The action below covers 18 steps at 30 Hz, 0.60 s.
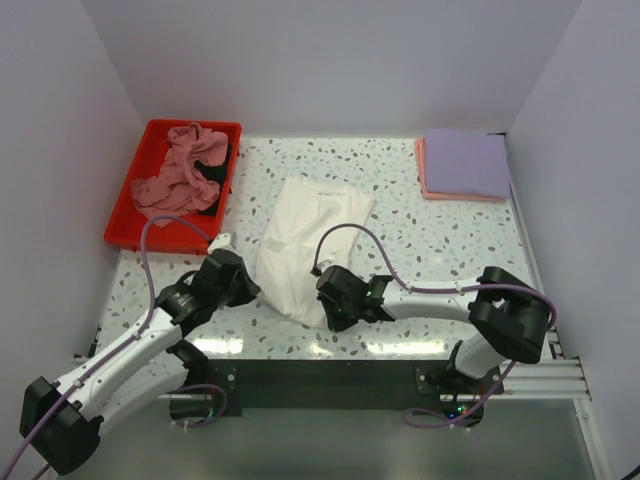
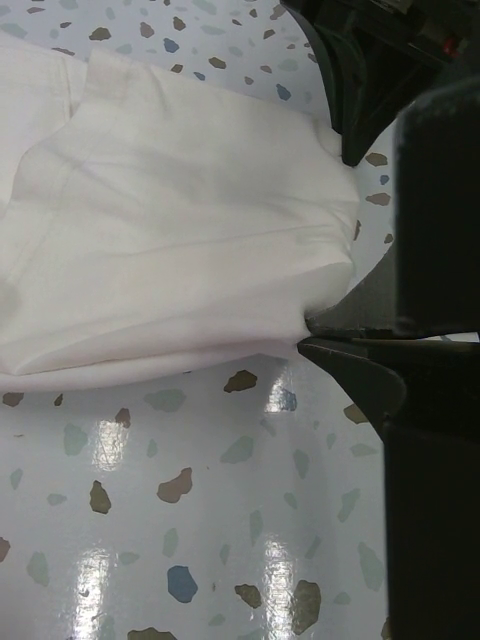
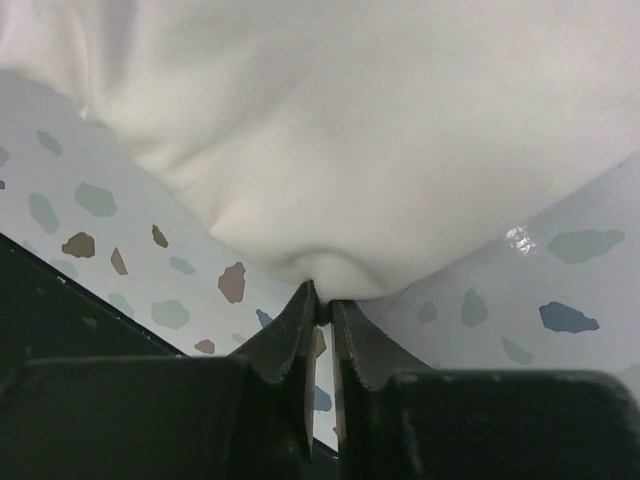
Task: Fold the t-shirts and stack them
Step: Fold the tshirt
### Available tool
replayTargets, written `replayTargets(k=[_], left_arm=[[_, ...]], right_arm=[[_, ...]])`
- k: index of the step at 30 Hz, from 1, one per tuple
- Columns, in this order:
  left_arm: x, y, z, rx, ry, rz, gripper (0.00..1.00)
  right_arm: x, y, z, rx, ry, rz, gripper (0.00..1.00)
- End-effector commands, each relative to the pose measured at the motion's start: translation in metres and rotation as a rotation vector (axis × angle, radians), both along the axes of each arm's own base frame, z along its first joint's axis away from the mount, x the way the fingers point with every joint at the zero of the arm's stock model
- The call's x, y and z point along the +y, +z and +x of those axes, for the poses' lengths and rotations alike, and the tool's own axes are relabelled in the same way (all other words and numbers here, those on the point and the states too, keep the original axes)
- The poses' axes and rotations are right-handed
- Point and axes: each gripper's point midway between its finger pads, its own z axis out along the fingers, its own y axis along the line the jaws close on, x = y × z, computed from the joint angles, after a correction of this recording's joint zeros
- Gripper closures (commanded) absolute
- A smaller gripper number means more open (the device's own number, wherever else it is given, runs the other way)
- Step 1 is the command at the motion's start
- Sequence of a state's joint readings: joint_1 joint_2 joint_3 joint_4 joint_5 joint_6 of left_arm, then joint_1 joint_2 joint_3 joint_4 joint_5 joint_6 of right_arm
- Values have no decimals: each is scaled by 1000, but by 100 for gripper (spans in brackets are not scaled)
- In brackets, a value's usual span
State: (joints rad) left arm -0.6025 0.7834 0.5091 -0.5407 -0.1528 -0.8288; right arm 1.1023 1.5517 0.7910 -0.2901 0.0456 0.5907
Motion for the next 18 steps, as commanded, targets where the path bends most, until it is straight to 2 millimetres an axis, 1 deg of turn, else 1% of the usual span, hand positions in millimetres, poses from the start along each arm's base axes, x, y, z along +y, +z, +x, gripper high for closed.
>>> replayTargets(k=[1, 3, 4, 5, 6, 7, 8, 9, 10, 11, 12, 14, 15, 16, 17, 18], left_arm=[[0, 7, 4, -22, 28, -16, 100], [3, 12, 4, -29, 42, -16, 100], [4, 14, 3, -30, 46, -18, 100], [6, 17, 2, -34, 50, -18, 100], [7, 23, 2, -45, 63, -25, 100], [9, 27, 2, -51, 73, -28, 100], [12, 30, -2, -50, 82, -27, 100], [15, 40, 0, -69, 100, -34, 100], [18, 45, -1, -78, 116, -37, 100], [23, 50, -4, -88, 130, -37, 100], [28, 61, -2, -116, 157, -42, 100], [37, 73, -6, -145, 187, -47, 100], [41, 85, -4, -176, 216, -57, 100], [45, 90, -5, -189, 227, -57, 100], [49, 100, -7, -213, 236, -68, 100], [53, 104, -7, -229, 252, -66, 100]], right_arm=[[1, 2, 3, -17, -9, -22, 94], [0, 13, -3, -6, 9, -6, 100], [-4, 15, -9, 14, 28, -16, 100], [-4, 19, -16, 39, 50, -3, 100], [1, 33, -25, 67, 83, 45, 100], [0, 39, -33, 97, 122, 56, 100], [3, 49, -51, 169, 185, 99, 100], [8, 64, -56, 181, 220, 137, 100], [4, 69, -64, 209, 264, 136, 100], [5, 78, -72, 237, 299, 159, 100], [8, 89, -81, 268, 338, 198, 100], [8, 97, -92, 318, 388, 229, 100], [10, 106, -101, 358, 421, 255, 100], [9, 109, -105, 379, 437, 266, 100], [10, 115, -109, 393, 457, 282, 100], [10, 121, -115, 419, 482, 299, 100]])
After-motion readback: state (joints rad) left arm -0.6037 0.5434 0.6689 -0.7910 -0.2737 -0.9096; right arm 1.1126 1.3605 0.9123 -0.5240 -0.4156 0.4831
